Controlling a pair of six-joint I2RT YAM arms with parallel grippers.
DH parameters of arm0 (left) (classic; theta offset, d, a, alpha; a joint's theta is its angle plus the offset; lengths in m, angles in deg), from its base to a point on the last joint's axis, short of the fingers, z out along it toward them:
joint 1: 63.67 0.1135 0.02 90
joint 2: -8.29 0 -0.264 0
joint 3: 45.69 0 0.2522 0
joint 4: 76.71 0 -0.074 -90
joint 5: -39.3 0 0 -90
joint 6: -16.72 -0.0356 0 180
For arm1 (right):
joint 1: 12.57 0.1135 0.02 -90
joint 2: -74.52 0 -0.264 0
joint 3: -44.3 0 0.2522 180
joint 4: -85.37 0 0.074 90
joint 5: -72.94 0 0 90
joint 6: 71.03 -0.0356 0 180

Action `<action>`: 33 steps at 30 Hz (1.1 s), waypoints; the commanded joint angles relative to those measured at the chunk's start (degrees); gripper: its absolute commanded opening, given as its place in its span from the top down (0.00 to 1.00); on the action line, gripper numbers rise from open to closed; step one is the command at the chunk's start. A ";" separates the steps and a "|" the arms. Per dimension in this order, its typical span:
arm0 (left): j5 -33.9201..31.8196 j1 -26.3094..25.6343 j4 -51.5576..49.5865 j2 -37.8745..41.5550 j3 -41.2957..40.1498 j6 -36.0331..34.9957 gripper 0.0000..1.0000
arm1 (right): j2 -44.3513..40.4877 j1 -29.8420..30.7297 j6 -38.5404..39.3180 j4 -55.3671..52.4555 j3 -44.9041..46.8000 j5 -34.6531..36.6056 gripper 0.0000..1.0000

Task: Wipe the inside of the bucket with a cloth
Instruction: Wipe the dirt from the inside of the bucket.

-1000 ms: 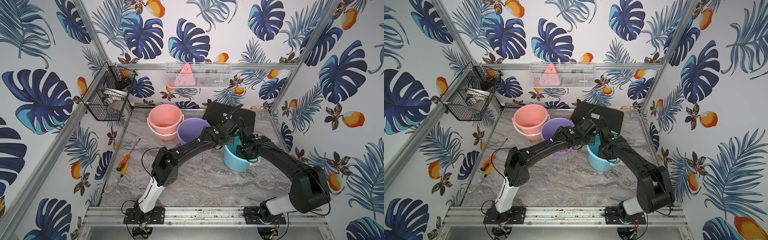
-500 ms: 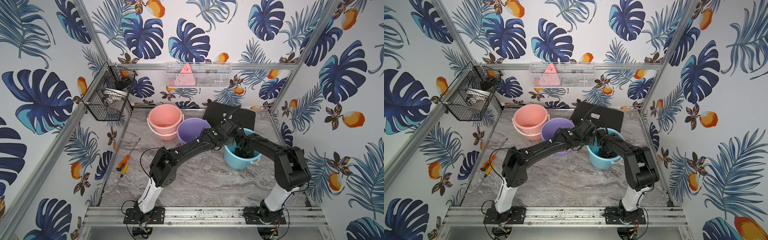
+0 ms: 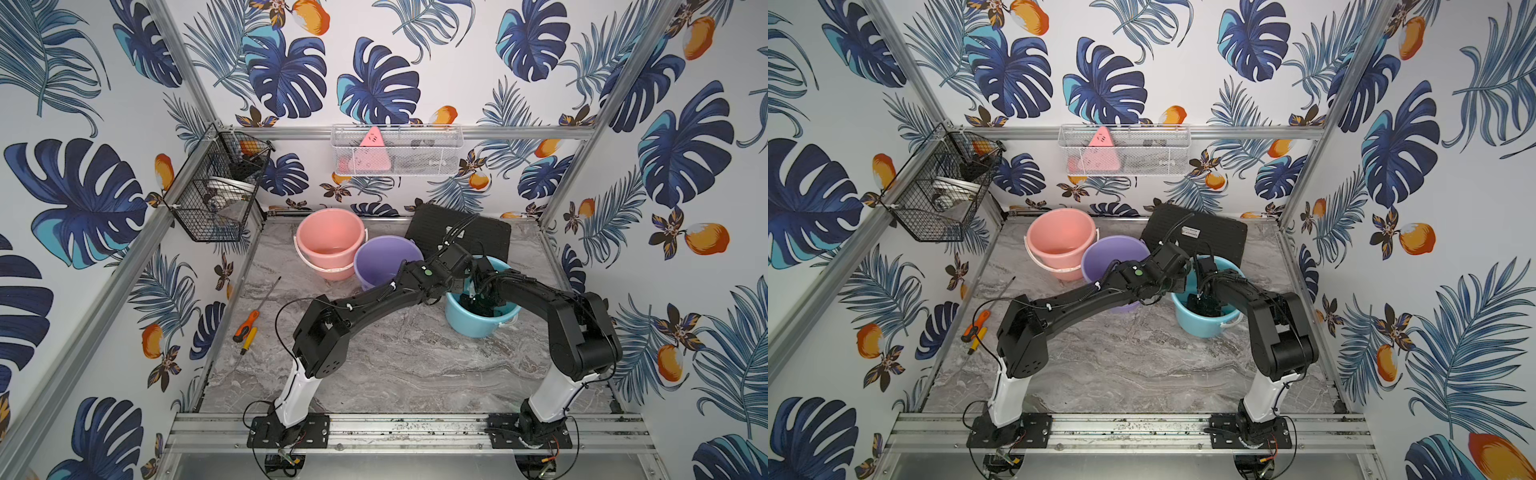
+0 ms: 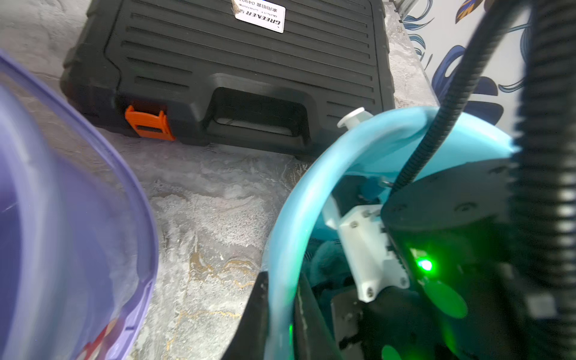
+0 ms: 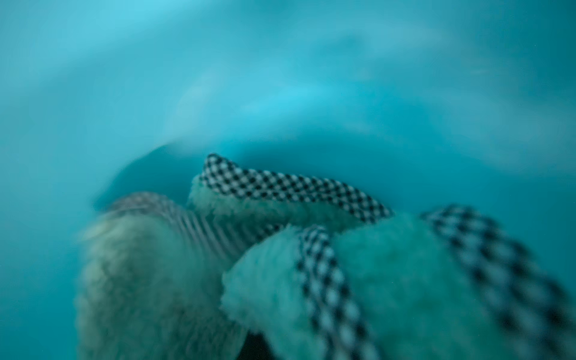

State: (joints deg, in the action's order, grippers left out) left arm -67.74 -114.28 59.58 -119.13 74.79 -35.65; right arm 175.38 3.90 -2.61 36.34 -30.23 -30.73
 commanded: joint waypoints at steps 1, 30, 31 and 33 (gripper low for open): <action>-1.15 -1.04 -1.59 0.58 -0.84 -2.70 1.00 | -2.08 0.24 3.48 6.61 1.12 -17.11 1.00; -3.95 -2.92 1.93 2.79 -6.81 -0.71 1.00 | 3.82 1.84 -6.84 -8.33 -3.80 41.90 1.00; -3.76 -2.92 1.92 2.74 -6.86 -0.71 1.00 | 5.23 1.80 -7.17 -8.13 -3.80 41.10 1.00; -3.46 -2.99 2.23 2.74 -7.26 -0.75 1.00 | 7.92 1.76 -7.75 -8.97 -6.35 39.75 1.00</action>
State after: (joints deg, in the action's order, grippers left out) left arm -72.70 -116.83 68.95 -116.28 68.18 -32.40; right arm 180.47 6.39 -6.92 27.35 -34.52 9.36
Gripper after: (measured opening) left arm 0.150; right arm 0.067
